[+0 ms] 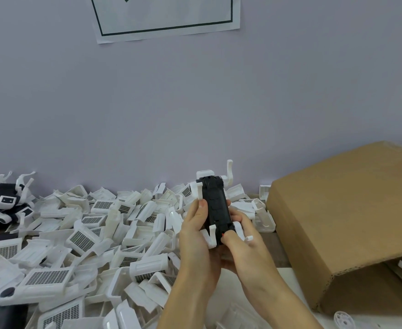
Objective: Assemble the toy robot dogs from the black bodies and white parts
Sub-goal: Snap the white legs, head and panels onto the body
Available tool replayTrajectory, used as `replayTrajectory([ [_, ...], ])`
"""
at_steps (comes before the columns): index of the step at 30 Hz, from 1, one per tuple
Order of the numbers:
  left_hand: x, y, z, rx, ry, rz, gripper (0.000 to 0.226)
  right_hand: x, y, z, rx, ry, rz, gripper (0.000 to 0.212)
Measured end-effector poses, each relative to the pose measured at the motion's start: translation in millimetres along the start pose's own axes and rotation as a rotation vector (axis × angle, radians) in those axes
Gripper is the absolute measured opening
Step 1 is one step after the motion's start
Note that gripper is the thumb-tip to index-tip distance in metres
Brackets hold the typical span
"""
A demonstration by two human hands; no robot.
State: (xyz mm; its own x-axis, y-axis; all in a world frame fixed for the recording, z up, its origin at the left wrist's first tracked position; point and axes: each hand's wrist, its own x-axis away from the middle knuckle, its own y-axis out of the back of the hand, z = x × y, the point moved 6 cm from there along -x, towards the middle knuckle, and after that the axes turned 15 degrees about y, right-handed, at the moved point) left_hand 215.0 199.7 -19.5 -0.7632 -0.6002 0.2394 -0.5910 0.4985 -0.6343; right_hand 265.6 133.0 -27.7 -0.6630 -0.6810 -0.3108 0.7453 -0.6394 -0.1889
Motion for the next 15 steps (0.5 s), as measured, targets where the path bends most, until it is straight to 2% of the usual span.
replayTrajectory([
  [4, -2, 2, -1, -0.002, -0.006, 0.014, 0.056, -2, -1, -3, -0.006, -0.012, 0.022, 0.050],
  [7, -1, 3, -2, -0.017, 0.014, 0.004, 0.055, -2, -2, -3, -0.075, -0.007, 0.101, 0.038],
  [9, -2, 3, -3, 0.015, 0.016, 0.006, 0.044, 0, -1, 1, -0.169, -0.014, 0.176, 0.049],
  [11, -3, 7, -6, 0.120, -0.010, -0.020, 0.045, 1, 4, 4, -0.229, -0.026, 0.215, 0.064],
  [13, -5, 12, -10, 0.257, -0.040, -0.080, 0.035, 0, 10, 4, -0.275, -0.054, 0.184, 0.066],
  [15, -6, 17, -13, 0.363, -0.054, -0.104, 0.032, -5, 20, 0, -0.213, -0.081, 0.062, 0.049],
])
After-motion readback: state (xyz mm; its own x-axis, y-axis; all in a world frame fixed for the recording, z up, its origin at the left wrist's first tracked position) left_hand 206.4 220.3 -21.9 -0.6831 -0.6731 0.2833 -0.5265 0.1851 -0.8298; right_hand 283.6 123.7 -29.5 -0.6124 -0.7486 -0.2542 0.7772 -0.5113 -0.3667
